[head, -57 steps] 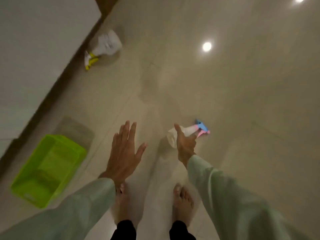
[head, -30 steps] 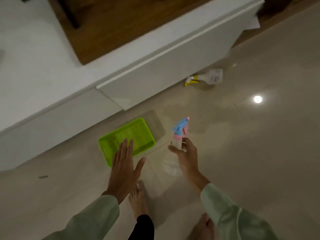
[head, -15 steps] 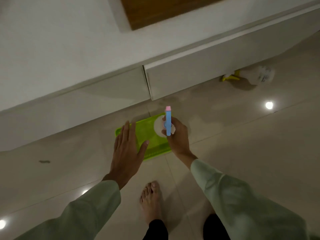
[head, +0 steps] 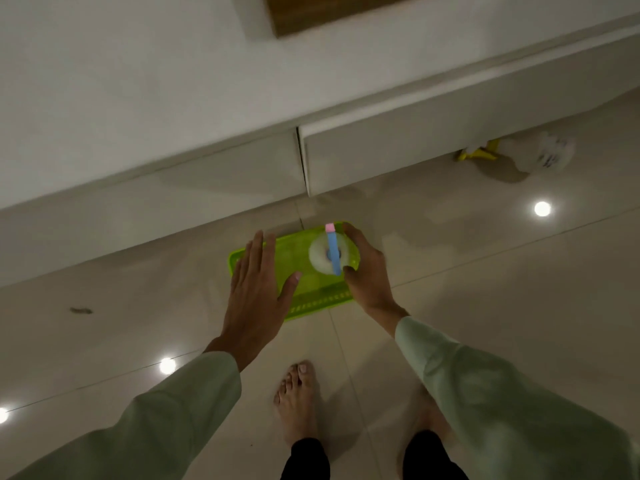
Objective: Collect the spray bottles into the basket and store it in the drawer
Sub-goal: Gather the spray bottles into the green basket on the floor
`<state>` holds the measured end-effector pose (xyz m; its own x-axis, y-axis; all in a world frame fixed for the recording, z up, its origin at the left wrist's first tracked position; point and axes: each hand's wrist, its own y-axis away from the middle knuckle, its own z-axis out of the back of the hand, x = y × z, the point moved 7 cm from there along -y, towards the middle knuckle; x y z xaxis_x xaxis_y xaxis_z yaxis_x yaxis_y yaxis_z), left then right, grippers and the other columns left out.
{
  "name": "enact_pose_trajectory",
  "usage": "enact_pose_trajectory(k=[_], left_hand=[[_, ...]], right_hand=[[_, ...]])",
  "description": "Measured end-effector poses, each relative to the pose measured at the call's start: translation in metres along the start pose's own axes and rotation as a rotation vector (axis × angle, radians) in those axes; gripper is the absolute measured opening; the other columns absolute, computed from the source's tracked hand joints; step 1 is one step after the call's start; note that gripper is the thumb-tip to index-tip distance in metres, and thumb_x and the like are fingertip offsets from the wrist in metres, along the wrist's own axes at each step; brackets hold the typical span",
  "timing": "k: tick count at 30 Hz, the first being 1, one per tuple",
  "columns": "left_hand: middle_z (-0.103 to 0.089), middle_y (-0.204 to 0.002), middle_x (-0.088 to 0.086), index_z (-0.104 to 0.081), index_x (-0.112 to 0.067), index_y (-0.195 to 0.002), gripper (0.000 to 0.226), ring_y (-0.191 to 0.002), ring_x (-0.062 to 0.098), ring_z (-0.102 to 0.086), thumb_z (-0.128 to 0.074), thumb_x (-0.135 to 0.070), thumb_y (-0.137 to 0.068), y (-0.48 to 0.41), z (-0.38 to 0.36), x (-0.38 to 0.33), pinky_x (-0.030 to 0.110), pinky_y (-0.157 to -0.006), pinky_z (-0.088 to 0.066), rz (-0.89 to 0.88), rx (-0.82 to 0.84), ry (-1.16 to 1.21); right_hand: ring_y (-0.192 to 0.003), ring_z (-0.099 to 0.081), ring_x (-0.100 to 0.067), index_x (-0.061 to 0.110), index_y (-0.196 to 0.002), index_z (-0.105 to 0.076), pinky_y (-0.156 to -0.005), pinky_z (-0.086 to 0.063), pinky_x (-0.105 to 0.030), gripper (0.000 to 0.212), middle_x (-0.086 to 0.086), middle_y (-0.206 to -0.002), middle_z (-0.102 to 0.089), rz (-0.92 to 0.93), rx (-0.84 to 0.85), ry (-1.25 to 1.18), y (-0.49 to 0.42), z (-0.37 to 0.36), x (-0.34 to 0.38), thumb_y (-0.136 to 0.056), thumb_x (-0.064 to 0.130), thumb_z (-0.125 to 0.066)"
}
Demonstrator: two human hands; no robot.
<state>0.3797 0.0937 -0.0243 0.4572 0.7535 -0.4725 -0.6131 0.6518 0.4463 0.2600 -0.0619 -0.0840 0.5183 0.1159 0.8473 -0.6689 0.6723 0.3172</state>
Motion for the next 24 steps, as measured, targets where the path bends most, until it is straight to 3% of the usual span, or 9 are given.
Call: enact_pose_trajectory(k=[2, 6, 9, 11, 13, 15, 19, 24], left_hand=[[-0.014, -0.165, 0.01, -0.016, -0.012, -0.155, 0.072, -0.152, 0.027, -0.016, -0.049, -0.042, -0.098, 0.005, 0.015, -0.019, 0.042, -0.123, -0.017, -0.016, -0.005, 0.0], [-0.02, -0.163, 0.012, -0.022, -0.009, -0.154, 0.069, -0.151, 0.027, -0.02, -0.053, -0.034, -0.097, 0.02, 0.044, -0.075, 0.038, -0.122, -0.018, -0.092, -0.009, 0.003], [-0.021, -0.163, 0.01, -0.024, -0.011, -0.154, 0.067, -0.152, 0.025, -0.019, -0.054, -0.031, -0.097, 0.03, 0.057, -0.125, 0.039, -0.122, -0.02, -0.146, 0.012, 0.031], [-0.023, -0.162, 0.011, -0.026, -0.01, -0.153, 0.067, -0.151, 0.026, -0.021, -0.056, -0.03, -0.097, 0.03, 0.056, -0.162, 0.042, -0.122, -0.022, -0.178, 0.028, 0.031], [-0.021, -0.163, 0.008, -0.024, -0.012, -0.154, 0.067, -0.152, 0.024, -0.02, -0.054, -0.032, -0.097, 0.024, 0.048, -0.195, 0.039, -0.123, -0.017, -0.205, 0.049, 0.016], [-0.02, -0.163, 0.006, -0.022, -0.014, -0.154, 0.068, -0.152, 0.022, -0.019, -0.053, -0.033, -0.097, 0.012, 0.035, -0.231, 0.032, -0.123, -0.011, -0.23, 0.059, 0.011], [-0.024, -0.162, 0.009, -0.023, -0.014, -0.154, 0.068, -0.151, 0.025, -0.023, -0.055, -0.032, -0.096, -0.027, -0.011, -0.289, 0.038, -0.122, -0.02, -0.228, 0.063, 0.014], [-0.022, -0.163, 0.007, -0.023, -0.017, -0.155, 0.069, -0.151, 0.023, -0.021, -0.053, -0.036, -0.097, -0.085, -0.096, -0.331, 0.036, -0.121, -0.019, -0.172, 0.072, -0.018]], right_hand=[[-0.119, -0.054, 0.011, 0.012, -0.139, -0.055, -0.099, -0.041, -0.008, 0.07, 0.012, -0.128, -0.061, 0.017, 0.012, 0.022, 0.01, 0.026, 0.015, -0.071, -0.007, -0.051], [-0.137, -0.05, -0.016, 0.011, -0.146, -0.05, -0.112, -0.031, -0.012, 0.08, -0.001, -0.147, -0.055, -0.073, 0.011, 0.163, 0.032, 0.091, 0.033, -0.071, -0.017, -0.057], [-0.141, -0.046, -0.013, 0.02, -0.149, -0.046, -0.112, -0.027, -0.01, 0.075, 0.003, -0.151, -0.052, -0.157, -0.079, 0.177, 0.042, 0.157, 0.047, -0.081, -0.007, -0.064], [-0.144, -0.041, -0.012, 0.024, -0.151, -0.042, -0.116, -0.028, -0.018, 0.074, 0.007, -0.153, -0.048, -0.197, -0.13, 0.166, 0.044, 0.204, 0.051, -0.085, 0.002, -0.069], [-0.147, -0.035, -0.013, 0.03, -0.153, -0.037, -0.12, -0.031, -0.033, 0.076, 0.009, -0.156, -0.043, -0.239, -0.145, 0.183, 0.04, 0.243, 0.046, -0.087, 0.013, -0.071], [-0.147, -0.032, -0.015, 0.034, -0.154, -0.032, -0.119, -0.033, -0.039, 0.079, 0.006, -0.157, -0.042, -0.279, -0.147, 0.233, 0.028, 0.283, 0.033, -0.086, 0.023, -0.072], [-0.144, -0.034, -0.022, 0.027, -0.154, -0.03, -0.114, -0.035, -0.042, 0.088, -0.004, -0.155, -0.041, -0.317, -0.132, 0.351, -0.016, 0.346, -0.015, -0.08, 0.034, -0.076], [-0.143, -0.031, -0.027, 0.022, -0.155, -0.026, -0.112, -0.033, -0.043, 0.101, -0.006, -0.156, -0.037, -0.272, 0.021, 0.585, -0.091, 0.39, -0.1, -0.071, 0.043, -0.079]])
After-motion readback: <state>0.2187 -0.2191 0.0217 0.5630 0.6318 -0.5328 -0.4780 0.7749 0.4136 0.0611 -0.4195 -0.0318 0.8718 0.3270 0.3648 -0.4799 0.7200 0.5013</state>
